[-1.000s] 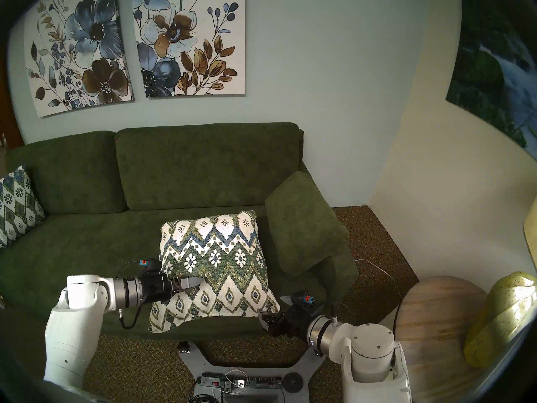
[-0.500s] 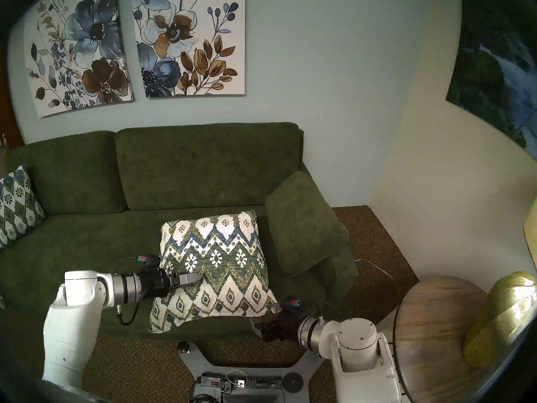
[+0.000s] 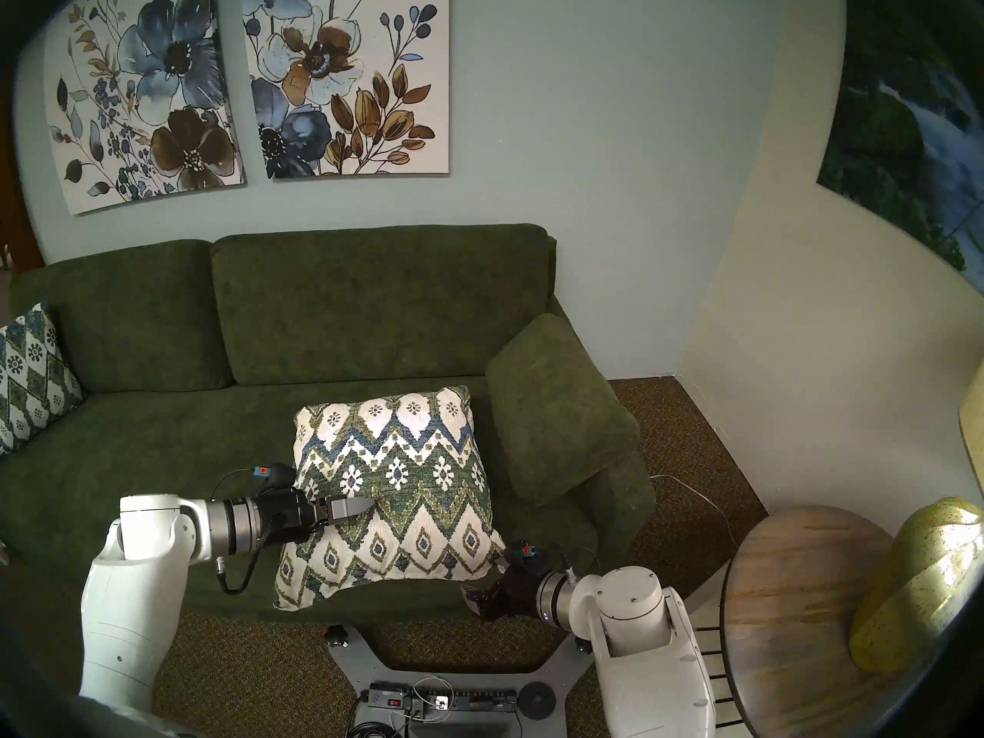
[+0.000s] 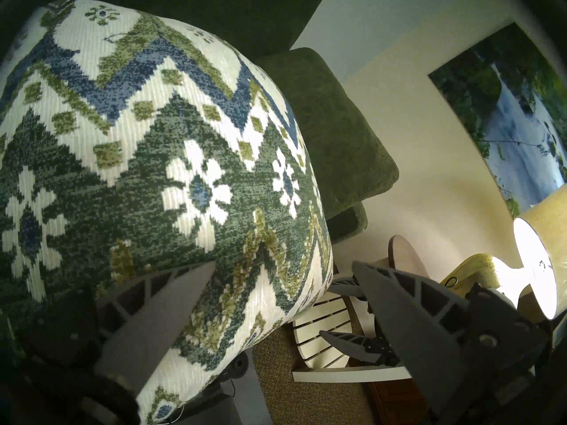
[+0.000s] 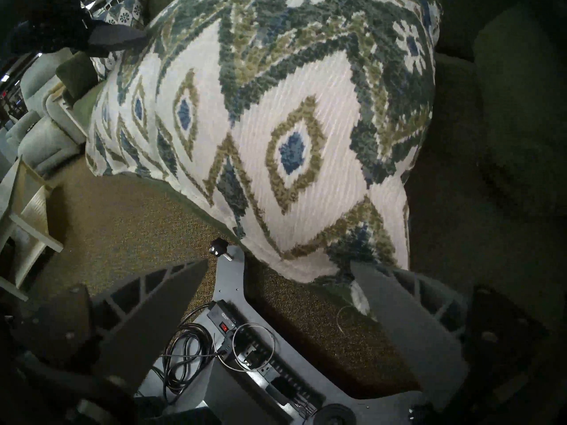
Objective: Fix throw pillow on sofa
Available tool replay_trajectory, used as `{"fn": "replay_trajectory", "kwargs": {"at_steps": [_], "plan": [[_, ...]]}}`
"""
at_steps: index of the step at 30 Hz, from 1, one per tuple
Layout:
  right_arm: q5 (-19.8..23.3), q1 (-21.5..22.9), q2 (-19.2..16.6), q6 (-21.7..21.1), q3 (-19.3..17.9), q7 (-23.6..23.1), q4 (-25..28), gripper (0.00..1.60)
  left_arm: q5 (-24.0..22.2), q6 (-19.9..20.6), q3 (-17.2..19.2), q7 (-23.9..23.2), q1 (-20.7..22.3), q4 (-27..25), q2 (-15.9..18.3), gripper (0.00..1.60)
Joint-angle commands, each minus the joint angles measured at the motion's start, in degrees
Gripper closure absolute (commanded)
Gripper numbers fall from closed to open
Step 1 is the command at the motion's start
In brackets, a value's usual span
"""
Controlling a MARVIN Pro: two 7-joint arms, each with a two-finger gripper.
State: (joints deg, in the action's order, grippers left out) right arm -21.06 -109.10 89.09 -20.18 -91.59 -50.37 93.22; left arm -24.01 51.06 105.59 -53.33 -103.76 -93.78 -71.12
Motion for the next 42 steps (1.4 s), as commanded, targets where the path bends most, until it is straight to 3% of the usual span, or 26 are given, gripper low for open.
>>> {"fn": "replay_trajectory", "kwargs": {"at_steps": [1, 11, 16, 28, 36, 38, 42], "plan": [[-1.17, 3.6, 0.28, -0.75, 1.19, 0.64, 0.0, 0.0, -1.07, 0.06, 0.77, -1.45, 1.05, 0.47, 0.89, 0.0], [-6.38, 4.7, 0.86, -1.96, 4.85, 4.84, -3.32, 0.0, -2.81, 0.82, 2.33, -2.3, 0.57, -0.44, 2.19, 0.0], [-6.14, 2.13, 0.31, -2.55, 4.82, 3.71, 2.4, 0.0, -3.42, 0.97, 2.6, -1.89, 0.34, -0.73, 2.52, 0.0], [-1.52, -2.01, -2.54, -0.56, 0.23, -2.31, 11.49, 0.0, -4.22, 1.25, 2.24, -0.27, 0.75, -0.56, 2.75, 0.0], [0.48, -7.48, -3.55, -2.66, -4.62, -5.05, 18.49, 0.0, -4.77, 1.19, 1.57, -0.46, 1.07, -0.45, 2.99, 0.0], [0.51, -7.5, -3.48, -3.64, -4.84, -5.5, 18.49, 0.0, -4.83, 1.12, 1.38, -0.52, 1.12, -0.41, 3.0, 0.0], [0.78, -2.42, -4.05, -3.83, -4.59, -6.74, 9.97, 0.0, -5.12, 0.96, 0.72, -0.28, 0.98, -0.74, 2.9, 0.0]]}}
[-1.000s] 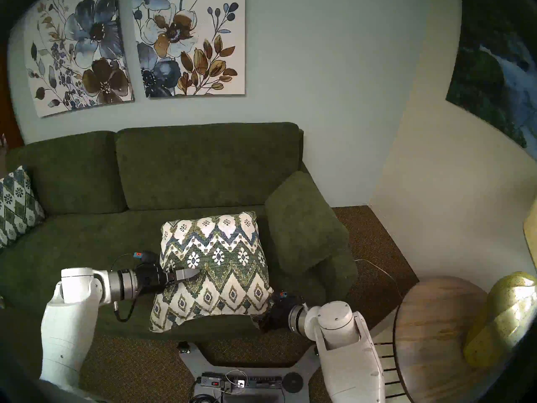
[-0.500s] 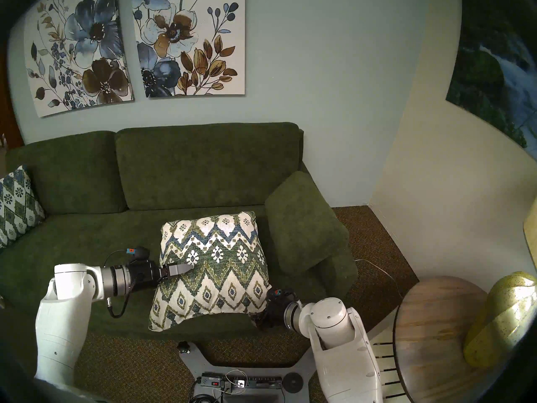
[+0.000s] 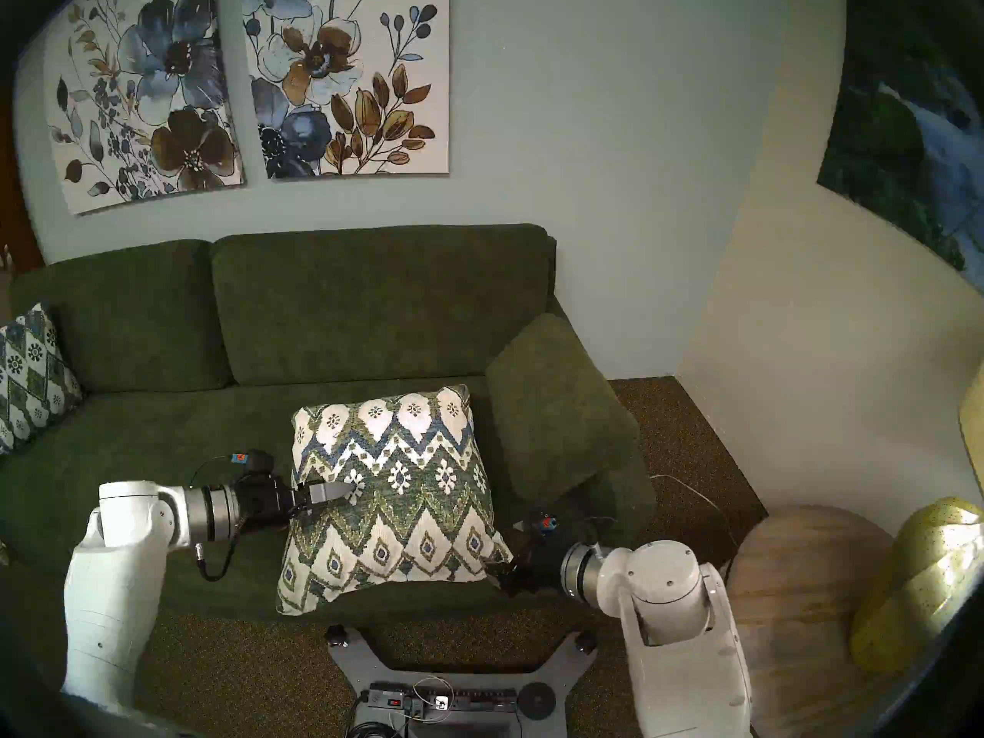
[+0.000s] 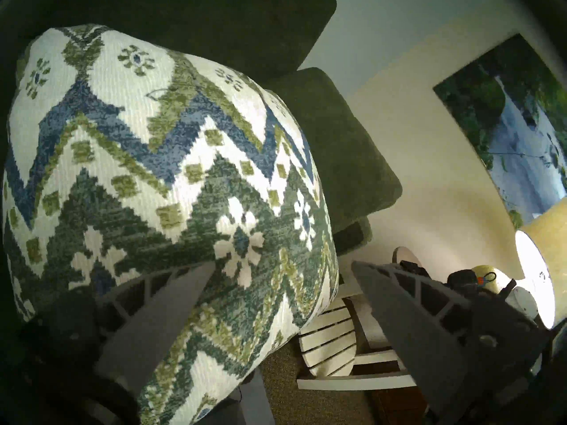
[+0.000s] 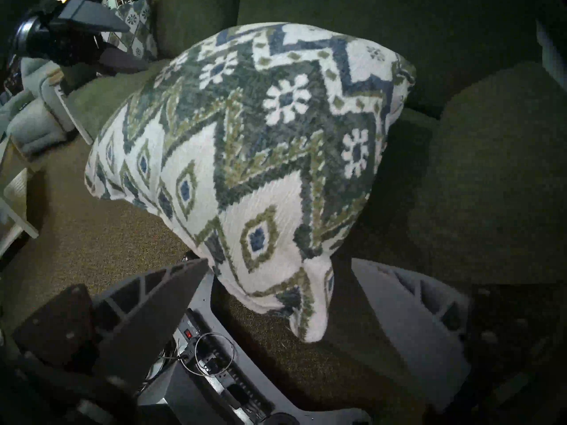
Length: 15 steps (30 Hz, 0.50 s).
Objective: Fix throw pillow on sofa
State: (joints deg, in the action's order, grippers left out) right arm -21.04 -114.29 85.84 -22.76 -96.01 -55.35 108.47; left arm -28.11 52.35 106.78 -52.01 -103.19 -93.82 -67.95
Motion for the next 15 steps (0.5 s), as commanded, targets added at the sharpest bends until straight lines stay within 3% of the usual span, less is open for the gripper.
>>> {"fn": "replay_trajectory", "kwargs": {"at_steps": [1, 8, 15], "plan": [[0.88, 3.57, -0.92, -1.02, -0.12, -1.9, -6.6, 0.0, -1.1, -0.3, -0.5, -1.54, 0.33, -0.86, -0.29, 0.0], [2.93, 7.77, -1.44, 1.32, 0.18, -4.39, -13.67, 0.0, -1.58, -0.19, -0.48, -1.31, 0.09, -1.23, -0.27, 0.0], [3.96, 9.29, -1.63, 3.31, 0.35, -5.47, -15.88, 0.0, -1.9, -0.1, -0.23, -1.35, -0.31, -1.74, -0.23, 0.0]]}}
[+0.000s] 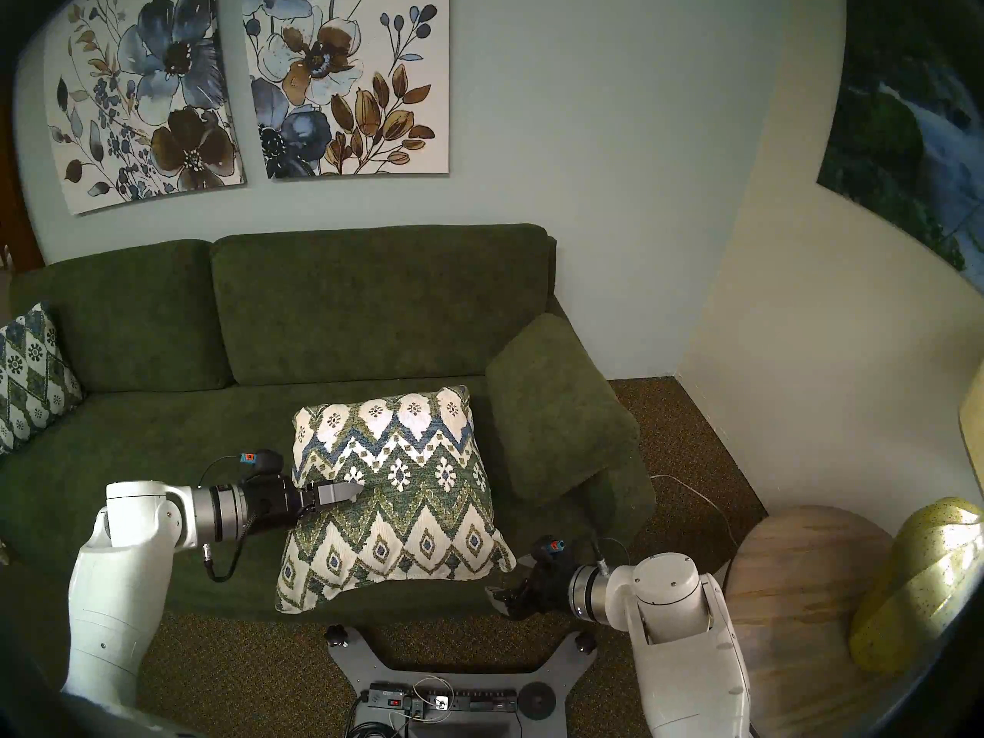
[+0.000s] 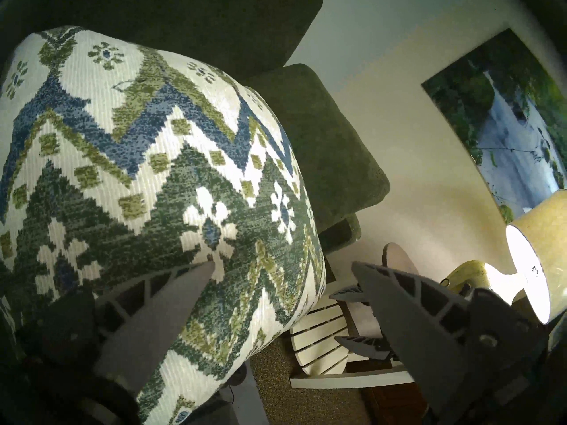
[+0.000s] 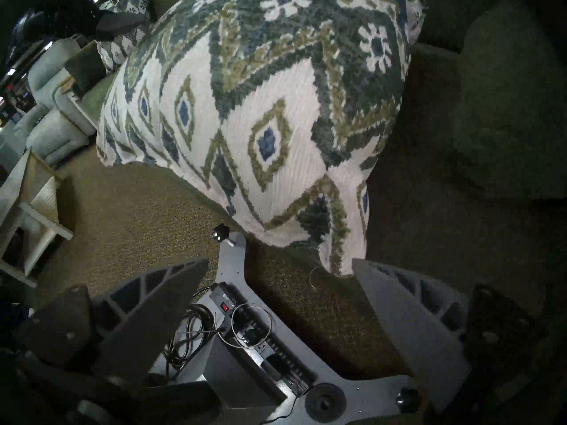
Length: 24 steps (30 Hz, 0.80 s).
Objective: Fix throw pillow on sofa
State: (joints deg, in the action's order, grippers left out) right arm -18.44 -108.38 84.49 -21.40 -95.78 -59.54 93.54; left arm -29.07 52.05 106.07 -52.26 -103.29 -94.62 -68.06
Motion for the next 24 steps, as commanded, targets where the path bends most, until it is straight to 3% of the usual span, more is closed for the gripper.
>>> {"fn": "replay_trajectory", "kwargs": {"at_steps": [1, 9, 12, 24], "plan": [[1.42, 3.64, -0.36, 2.05, 0.37, -1.62, -0.96, 0.0, -1.02, 0.26, 0.62, -1.07, -0.22, -0.99, -0.03, 0.0], [0.28, 5.21, 0.12, 2.29, 2.1, -0.75, -2.84, 0.0, -1.27, 0.23, 1.03, -1.29, -0.25, -0.62, 0.4, 0.0], [-2.23, 6.15, 1.63, 1.3, 3.01, 3.62, -3.39, 0.0, -1.41, 0.2, 1.33, -1.3, -0.18, -0.33, 0.61, 0.0], [-5.68, 9.83, 2.64, -0.58, 5.58, 7.53, -5.8, 0.0, -2.07, 0.22, 1.68, -1.43, 0.43, 0.46, 1.38, 0.0]]}}
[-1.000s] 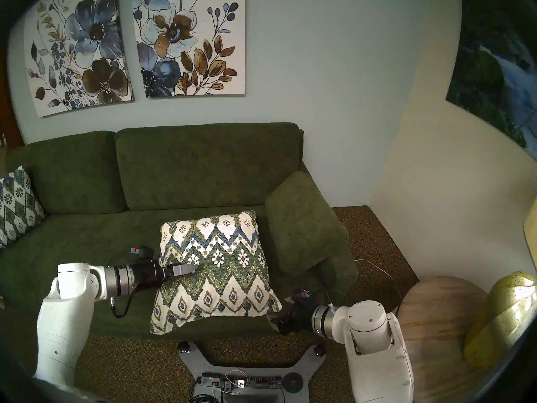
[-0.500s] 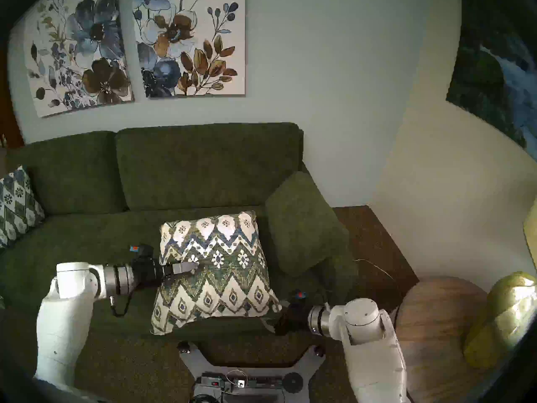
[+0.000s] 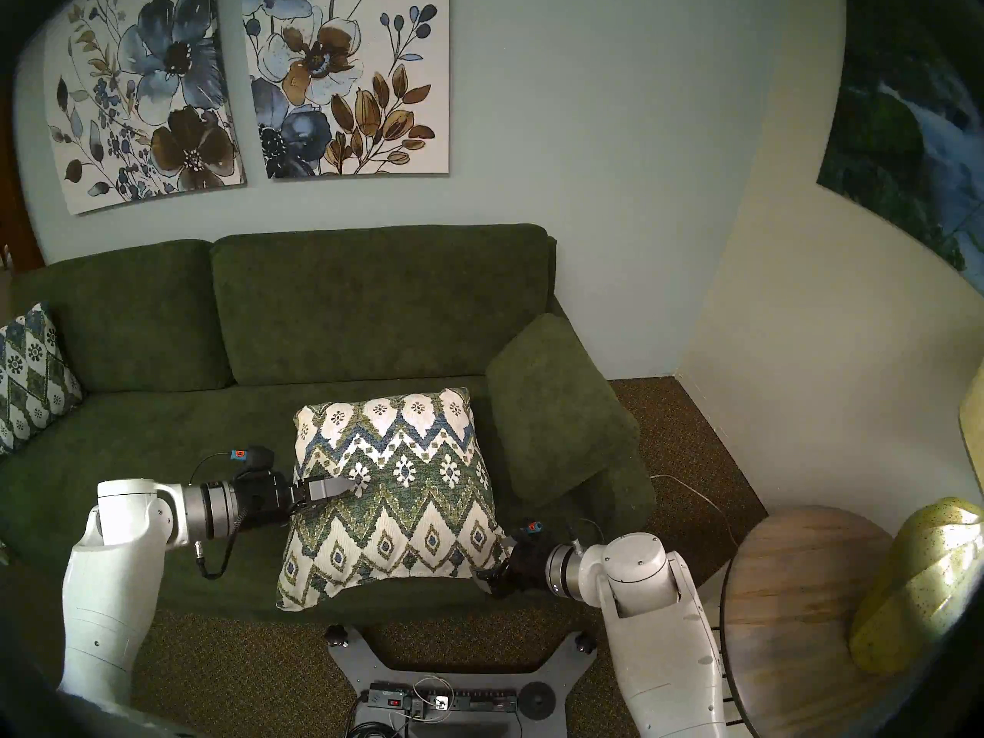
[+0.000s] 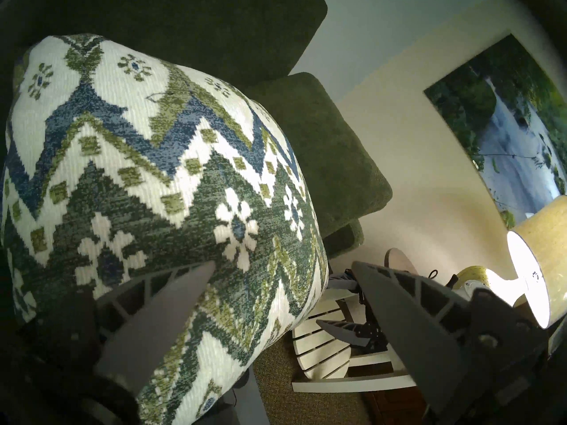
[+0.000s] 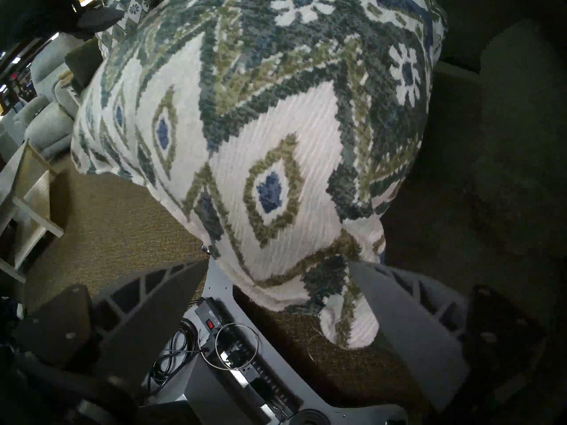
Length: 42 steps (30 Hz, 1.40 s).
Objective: Fix throw pillow on sofa
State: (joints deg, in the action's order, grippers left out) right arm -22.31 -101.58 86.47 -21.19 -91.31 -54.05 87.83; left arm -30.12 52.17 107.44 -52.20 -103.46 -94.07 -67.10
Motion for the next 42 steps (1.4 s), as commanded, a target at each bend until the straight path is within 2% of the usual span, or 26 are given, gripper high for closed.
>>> {"fn": "replay_trajectory", "kwargs": {"at_steps": [1, 9, 15, 19, 31, 42], "plan": [[-1.97, 2.88, 0.69, -0.88, 1.23, 2.12, 0.27, 0.0, -1.08, 0.11, 0.31, -1.49, 0.63, -0.07, 0.48, 0.0], [-1.4, -1.26, -1.72, -1.53, -0.32, -0.3, 7.78, 0.0, -1.34, 0.1, 0.25, -1.21, 0.93, 0.21, 0.81, 0.0], [0.75, -4.12, -2.97, -1.6, -5.64, -1.22, 13.04, 0.0, -1.36, -0.05, 0.07, -0.95, 1.24, 0.29, 0.98, 0.0], [1.56, -5.67, -2.98, -1.72, -6.95, -2.52, 15.1, 0.0, -1.53, 0.04, -0.23, -1.13, 1.55, 0.31, 1.08, 0.0], [-2.92, -1.57, -2.33, -0.9, -1.07, -0.48, 6.81, 0.0, -1.52, -0.23, -1.32, -0.45, 1.69, 0.26, 0.71, 0.0], [-4.99, 0.96, -1.63, -0.19, 1.23, 1.58, 2.48, 0.0, -1.33, -0.3, -1.7, -0.3, 2.04, 0.7, 0.49, 0.0]]}}
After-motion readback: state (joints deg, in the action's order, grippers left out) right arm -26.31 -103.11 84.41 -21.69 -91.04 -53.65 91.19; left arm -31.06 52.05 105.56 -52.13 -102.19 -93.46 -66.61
